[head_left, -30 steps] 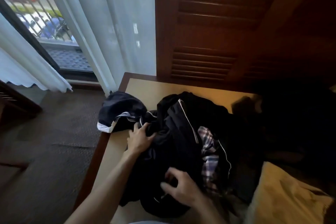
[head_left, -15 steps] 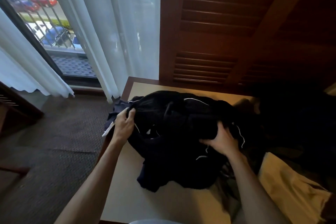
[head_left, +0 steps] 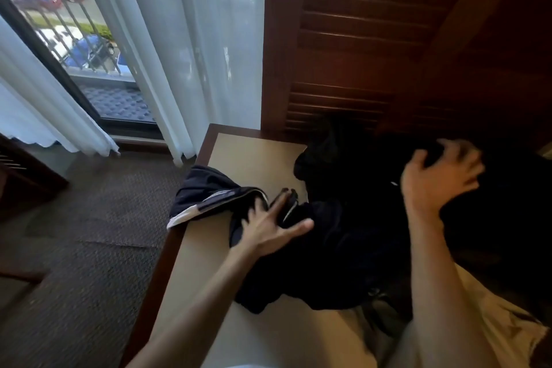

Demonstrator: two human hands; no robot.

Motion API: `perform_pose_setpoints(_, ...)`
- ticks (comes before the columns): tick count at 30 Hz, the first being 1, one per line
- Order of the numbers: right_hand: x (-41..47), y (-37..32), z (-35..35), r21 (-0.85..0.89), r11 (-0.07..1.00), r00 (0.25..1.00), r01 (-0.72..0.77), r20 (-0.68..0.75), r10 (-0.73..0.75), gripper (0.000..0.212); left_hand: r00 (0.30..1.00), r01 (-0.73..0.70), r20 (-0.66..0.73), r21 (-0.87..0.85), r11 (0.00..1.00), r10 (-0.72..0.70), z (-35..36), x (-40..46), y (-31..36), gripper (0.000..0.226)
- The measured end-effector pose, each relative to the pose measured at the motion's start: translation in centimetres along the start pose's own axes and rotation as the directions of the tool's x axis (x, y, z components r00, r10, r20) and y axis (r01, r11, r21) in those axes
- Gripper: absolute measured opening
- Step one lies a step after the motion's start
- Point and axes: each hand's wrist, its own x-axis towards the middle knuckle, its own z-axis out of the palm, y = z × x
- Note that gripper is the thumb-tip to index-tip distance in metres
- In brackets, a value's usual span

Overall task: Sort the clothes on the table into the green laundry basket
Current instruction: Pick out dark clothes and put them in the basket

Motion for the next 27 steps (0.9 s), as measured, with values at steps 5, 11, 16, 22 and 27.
perform_pose_setpoints(5,-3.7,-3.6,7.2,0.129,0.918,0.689,0.376,0.623,-0.37,0.062,0.988,-0.155,0.085,0.422,0.893,0.131,8.8,1.0,0.3,0.105)
perform_pose_setpoints(11,-6.5,-3.3,16.1,-0.022,0.771,0.328,0.637,0.913,-0.244,0.093,0.967,-0.208,-0.011,0.547,0.811,0.255,9.6,1.8,-3.7,0.051)
perform_pose_setpoints(16,-5.6,-5.2,20.9,0.007,0.659,0.246,0.752,0.925,-0.289,0.11,0.962,-0.061,-0.27,-0.05,0.997,0.045,4.1,2.6,-5.0,0.042)
perform_pose_setpoints(22,-7.2,-5.6,24.6,0.082,0.772,0.156,0.631,0.961,-0.229,0.092,0.77,0.057,-0.638,0.067,0.996,-0.002,-0.1,5.2,-6.0,0.056)
perform_pose_setpoints(27,-6.7,-6.0,23.7,0.108,0.686,0.267,0.72,0.869,-0.416,0.083,0.912,0.055,-0.41,0.045,0.997,-0.032,1.1,7.8,-5.2,0.055)
